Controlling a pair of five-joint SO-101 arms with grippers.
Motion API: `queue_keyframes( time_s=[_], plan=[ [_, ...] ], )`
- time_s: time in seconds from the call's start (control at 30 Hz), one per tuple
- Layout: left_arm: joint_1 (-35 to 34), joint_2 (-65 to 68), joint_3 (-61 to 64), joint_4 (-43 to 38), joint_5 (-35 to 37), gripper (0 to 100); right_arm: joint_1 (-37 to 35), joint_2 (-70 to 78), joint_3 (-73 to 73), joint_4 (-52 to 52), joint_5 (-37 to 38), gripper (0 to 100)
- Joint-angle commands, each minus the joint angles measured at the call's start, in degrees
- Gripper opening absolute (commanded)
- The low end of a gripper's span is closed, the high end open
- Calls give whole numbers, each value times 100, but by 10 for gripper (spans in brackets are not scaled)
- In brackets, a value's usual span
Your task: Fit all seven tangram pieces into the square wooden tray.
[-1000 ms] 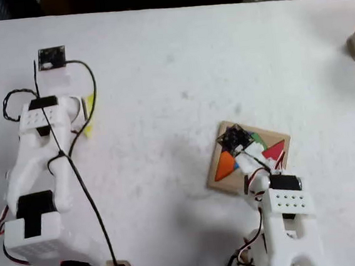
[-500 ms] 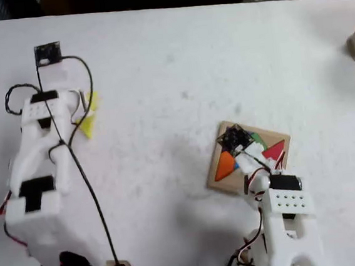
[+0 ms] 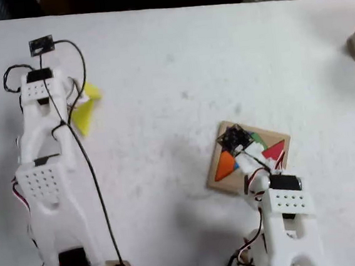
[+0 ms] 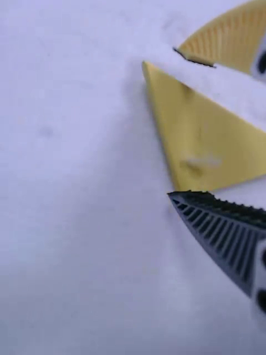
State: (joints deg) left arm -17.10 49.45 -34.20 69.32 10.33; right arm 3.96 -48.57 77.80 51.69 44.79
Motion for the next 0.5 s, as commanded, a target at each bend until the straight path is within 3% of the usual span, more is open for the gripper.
queue_keyframes(
  time_s=[0.0, 0.47],
  plan=[
    [-31, 277, -527, 519, 35, 373, -66, -4, 53, -31, -26, 16],
    [171, 347, -536, 1002, 0, 369, -66, -4, 53, -40, -26, 16]
  ],
)
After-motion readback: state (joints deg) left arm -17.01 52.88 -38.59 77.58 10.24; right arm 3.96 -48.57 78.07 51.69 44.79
